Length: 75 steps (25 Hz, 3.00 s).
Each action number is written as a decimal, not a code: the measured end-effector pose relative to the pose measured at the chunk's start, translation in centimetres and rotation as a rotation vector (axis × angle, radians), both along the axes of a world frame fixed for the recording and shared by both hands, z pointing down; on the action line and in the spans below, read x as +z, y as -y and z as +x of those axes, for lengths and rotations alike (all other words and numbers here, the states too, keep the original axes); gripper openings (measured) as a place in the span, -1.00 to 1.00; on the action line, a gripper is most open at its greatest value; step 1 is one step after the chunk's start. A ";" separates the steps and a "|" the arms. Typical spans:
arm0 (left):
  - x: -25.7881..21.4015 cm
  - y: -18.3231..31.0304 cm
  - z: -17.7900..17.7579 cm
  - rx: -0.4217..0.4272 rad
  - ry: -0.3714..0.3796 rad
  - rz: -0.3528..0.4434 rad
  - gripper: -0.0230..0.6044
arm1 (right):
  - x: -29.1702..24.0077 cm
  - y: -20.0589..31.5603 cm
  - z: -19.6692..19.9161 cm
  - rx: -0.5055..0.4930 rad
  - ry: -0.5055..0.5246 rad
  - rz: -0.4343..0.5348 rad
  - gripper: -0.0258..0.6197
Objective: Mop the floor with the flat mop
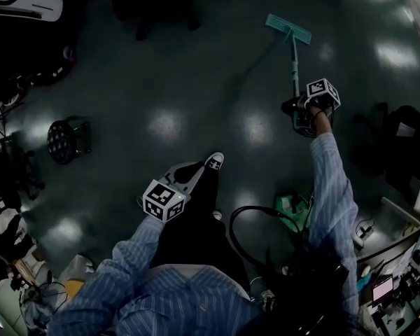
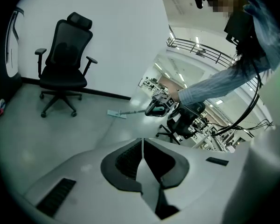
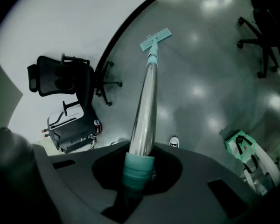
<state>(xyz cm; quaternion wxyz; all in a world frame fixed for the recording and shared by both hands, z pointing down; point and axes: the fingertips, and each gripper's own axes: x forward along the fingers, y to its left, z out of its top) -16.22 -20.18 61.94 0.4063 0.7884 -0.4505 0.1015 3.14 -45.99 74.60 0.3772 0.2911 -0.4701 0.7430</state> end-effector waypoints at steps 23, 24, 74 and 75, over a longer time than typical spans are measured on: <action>-3.1 -5.7 0.2 -0.017 0.003 0.069 -0.88 | -3.9 -21.2 2.4 0.102 0.136 -0.018 -0.82; -3.4 -6.6 0.5 -0.022 0.004 0.075 -0.88 | -4.2 -23.1 3.0 0.104 0.144 -0.021 -0.82; -11.4 -41.1 19.1 0.301 0.125 0.314 -0.88 | -12.2 -82.7 19.8 0.065 0.282 -0.107 -0.81; -11.4 -41.2 18.9 0.302 0.125 0.315 -0.88 | -12.1 -82.8 19.6 0.066 0.279 -0.107 -0.81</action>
